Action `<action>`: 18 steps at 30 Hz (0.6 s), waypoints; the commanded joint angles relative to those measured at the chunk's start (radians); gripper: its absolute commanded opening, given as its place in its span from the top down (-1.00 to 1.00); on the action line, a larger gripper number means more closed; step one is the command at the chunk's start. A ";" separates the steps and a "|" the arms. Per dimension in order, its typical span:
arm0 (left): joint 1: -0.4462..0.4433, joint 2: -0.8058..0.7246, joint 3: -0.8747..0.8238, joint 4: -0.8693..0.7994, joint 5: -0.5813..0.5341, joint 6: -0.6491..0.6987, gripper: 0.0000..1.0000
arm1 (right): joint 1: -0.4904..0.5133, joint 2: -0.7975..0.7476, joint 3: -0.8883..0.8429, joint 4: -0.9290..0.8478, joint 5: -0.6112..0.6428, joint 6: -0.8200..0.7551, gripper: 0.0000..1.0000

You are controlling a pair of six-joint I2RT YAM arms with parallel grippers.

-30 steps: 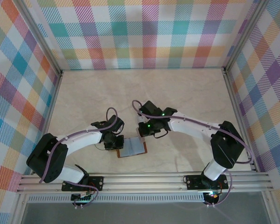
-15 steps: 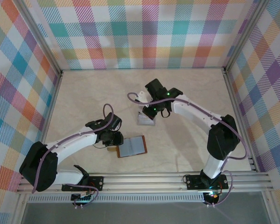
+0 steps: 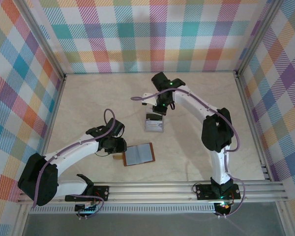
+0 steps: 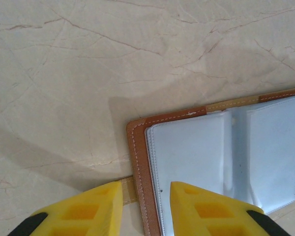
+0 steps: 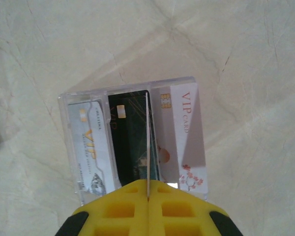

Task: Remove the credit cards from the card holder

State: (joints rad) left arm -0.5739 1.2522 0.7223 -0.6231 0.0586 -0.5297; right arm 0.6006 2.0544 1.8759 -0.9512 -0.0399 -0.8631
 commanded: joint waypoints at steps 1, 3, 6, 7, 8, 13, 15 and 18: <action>0.014 -0.007 -0.013 -0.029 -0.008 0.009 0.37 | -0.009 0.049 0.087 -0.075 -0.007 -0.092 1.00; 0.018 -0.007 -0.011 -0.034 -0.010 0.009 0.37 | -0.010 0.084 0.128 -0.093 0.010 -0.112 1.00; 0.024 -0.010 -0.011 -0.043 -0.014 0.007 0.37 | -0.013 0.125 0.167 -0.108 0.017 -0.139 1.00; 0.025 -0.010 -0.012 -0.043 -0.014 0.007 0.37 | -0.013 0.137 0.180 -0.112 0.018 -0.144 1.00; 0.026 -0.011 -0.012 -0.046 -0.014 0.007 0.37 | -0.013 0.151 0.194 -0.120 0.020 -0.152 1.00; 0.032 -0.014 -0.014 -0.053 -0.017 0.008 0.37 | -0.014 0.193 0.239 -0.159 0.010 -0.163 0.98; 0.035 -0.013 -0.015 -0.050 -0.016 0.007 0.37 | -0.014 0.199 0.241 -0.169 0.010 -0.165 0.96; 0.037 -0.009 -0.012 -0.049 -0.013 0.007 0.37 | -0.014 0.201 0.240 -0.149 0.036 -0.159 0.75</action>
State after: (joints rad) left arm -0.5510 1.2522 0.7223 -0.6350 0.0578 -0.5297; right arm 0.5938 2.2475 2.0781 -1.0752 -0.0101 -1.0023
